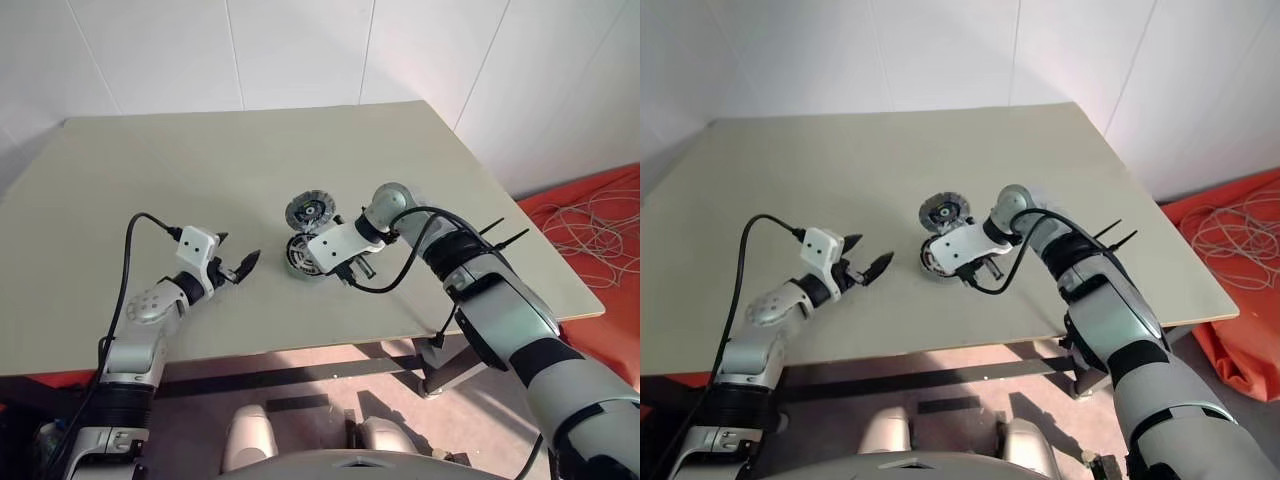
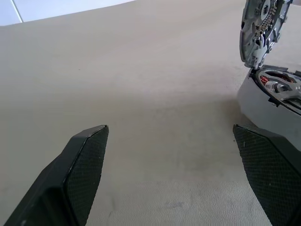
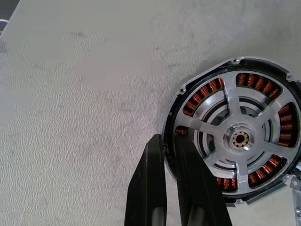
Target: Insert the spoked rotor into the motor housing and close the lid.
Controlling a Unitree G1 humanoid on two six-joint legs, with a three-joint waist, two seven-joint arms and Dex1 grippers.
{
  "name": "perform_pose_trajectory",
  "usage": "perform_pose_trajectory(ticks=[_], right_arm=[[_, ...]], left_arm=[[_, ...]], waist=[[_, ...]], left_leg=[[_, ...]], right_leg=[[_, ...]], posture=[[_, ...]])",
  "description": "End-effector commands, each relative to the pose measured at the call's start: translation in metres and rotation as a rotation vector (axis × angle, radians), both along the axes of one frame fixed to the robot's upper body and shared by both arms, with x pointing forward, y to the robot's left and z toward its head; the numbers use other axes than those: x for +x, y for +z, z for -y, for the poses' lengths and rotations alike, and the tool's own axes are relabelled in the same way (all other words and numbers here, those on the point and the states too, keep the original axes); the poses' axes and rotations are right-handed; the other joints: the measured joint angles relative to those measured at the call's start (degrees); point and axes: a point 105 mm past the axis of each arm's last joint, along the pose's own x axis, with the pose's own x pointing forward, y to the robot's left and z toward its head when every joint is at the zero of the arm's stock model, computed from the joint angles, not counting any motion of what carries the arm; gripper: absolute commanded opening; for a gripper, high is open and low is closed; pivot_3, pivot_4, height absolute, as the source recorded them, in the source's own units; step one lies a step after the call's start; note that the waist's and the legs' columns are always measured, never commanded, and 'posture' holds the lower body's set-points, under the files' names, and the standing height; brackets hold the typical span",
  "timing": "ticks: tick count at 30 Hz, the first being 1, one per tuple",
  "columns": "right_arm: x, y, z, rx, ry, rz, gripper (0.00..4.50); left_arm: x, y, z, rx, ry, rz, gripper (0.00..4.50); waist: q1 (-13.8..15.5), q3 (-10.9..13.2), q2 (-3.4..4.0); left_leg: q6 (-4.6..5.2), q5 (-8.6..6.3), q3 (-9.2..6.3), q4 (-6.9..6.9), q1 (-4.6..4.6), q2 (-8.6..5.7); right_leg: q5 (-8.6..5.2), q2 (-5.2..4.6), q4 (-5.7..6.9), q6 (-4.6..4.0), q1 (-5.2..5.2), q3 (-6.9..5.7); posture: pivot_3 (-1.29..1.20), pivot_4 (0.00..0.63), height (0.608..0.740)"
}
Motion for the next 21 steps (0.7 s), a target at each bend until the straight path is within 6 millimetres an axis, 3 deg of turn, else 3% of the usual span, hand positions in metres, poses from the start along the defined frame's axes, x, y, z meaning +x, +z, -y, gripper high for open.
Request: perform_pose_trajectory(ticks=[1, 4, 10, 20, 21], right_arm=[[-0.003, 0.004, 0.008, -0.032, -0.072, -0.034, 0.01], [-0.008, 0.005, 0.008, -0.027, -0.128, -0.075, 0.01], [-0.019, 0.012, -0.018, 0.066, -0.291, -0.237, 0.01], [-0.015, 0.020, -0.046, 0.178, -0.433, -0.323, 0.01], [-0.012, 0.020, -0.047, 0.190, -0.447, -0.319, 0.35]], left_arm=[[0.000, 0.002, 0.001, 0.002, -0.009, 0.035, 4.50], [-0.001, -0.002, 0.000, 0.001, -0.007, 0.033, 4.50], [0.000, -0.006, 0.000, 0.005, -0.009, 0.031, 4.50], [-0.001, -0.002, 0.001, 0.006, -0.009, 0.044, 4.50], [-0.001, -0.001, 0.001, 0.006, -0.008, 0.045, 4.50]], waist=[[0.1, 0.0, 0.00], [0.2, 0.0, 0.00], [0.0, 0.0, -0.01], [-0.4, 0.0, 0.00], [-0.4, 0.0, 0.00]], left_leg=[[0.00, 0.00, 0.00, 0.00, 0.00, -0.01], [-0.01, 0.01, 0.00, 0.00, 0.04, -0.02], [-0.19, 0.11, -0.02, -0.04, 0.17, 0.00], [-0.34, 0.18, -0.01, -0.18, 0.42, 0.07], [-0.36, 0.20, 0.00, -0.20, 0.47, 0.07]], right_leg=[[0.00, 0.00, 0.00, 0.00, 0.00, 0.00], [0.01, -0.02, -0.02, 0.02, 0.05, 0.01], [0.02, 0.01, 0.00, 0.03, 0.10, 0.02], [0.02, 0.07, 0.16, 0.04, 0.11, 0.07], [0.02, 0.08, 0.20, 0.03, 0.11, 0.09]], posture=[[0.00, 0.000, 0.740], [0.00, 0.000, 0.740], [0.00, 0.000, 0.740], [0.00, 0.000, 0.740], [0.00, 0.000, 0.740]])
